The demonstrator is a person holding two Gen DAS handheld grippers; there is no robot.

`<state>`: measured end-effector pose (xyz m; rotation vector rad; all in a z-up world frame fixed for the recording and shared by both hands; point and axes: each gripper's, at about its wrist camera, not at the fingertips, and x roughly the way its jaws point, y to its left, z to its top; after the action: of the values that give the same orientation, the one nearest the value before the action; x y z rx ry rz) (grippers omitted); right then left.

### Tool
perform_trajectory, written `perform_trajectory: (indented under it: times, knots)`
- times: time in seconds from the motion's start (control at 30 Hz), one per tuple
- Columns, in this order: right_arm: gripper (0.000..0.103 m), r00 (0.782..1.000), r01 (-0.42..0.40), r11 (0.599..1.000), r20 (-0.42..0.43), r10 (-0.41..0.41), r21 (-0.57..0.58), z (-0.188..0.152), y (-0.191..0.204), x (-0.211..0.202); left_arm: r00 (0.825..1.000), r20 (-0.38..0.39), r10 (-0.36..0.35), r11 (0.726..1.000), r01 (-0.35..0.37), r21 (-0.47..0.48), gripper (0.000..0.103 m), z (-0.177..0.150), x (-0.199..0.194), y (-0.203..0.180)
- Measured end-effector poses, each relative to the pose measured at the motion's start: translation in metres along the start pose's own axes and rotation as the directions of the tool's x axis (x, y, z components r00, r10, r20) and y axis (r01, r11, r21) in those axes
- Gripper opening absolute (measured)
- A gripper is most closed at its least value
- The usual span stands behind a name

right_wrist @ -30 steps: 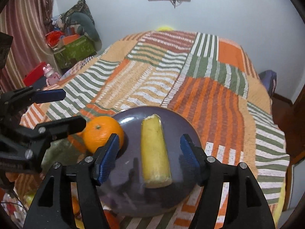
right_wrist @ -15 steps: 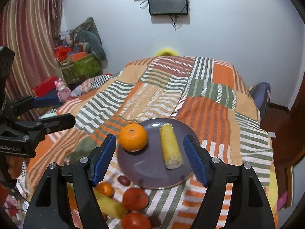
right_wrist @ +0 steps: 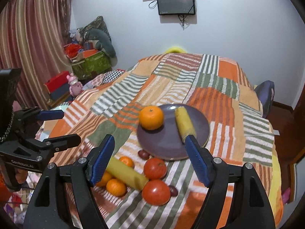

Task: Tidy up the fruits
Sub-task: 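Move the right tool to the green-yellow cylinder while the left tool moves to another orange, then grasp the green-yellow cylinder with the right tool while the left tool grasps the second orange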

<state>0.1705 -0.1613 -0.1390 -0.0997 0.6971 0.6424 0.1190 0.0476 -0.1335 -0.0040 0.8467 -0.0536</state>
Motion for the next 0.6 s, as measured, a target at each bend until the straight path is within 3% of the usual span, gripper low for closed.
perform_trajectory:
  times: [0.27, 0.6]
  knots:
    - [0.073, 0.993, -0.057, 0.998, -0.103, 0.054, -0.024, -0.027, 0.02, 0.03, 0.998, -0.062, 0.02, 0.997, -0.025, -0.075, 0.094, -0.035, 0.001, 0.025]
    - [0.073, 0.971, -0.067, 0.995, -0.233, 0.047, -0.076, -0.049, 0.035, 0.073, 0.991, -0.131, -0.011, 0.99, -0.008, -0.139, 0.094, -0.057, 0.02, 0.043]
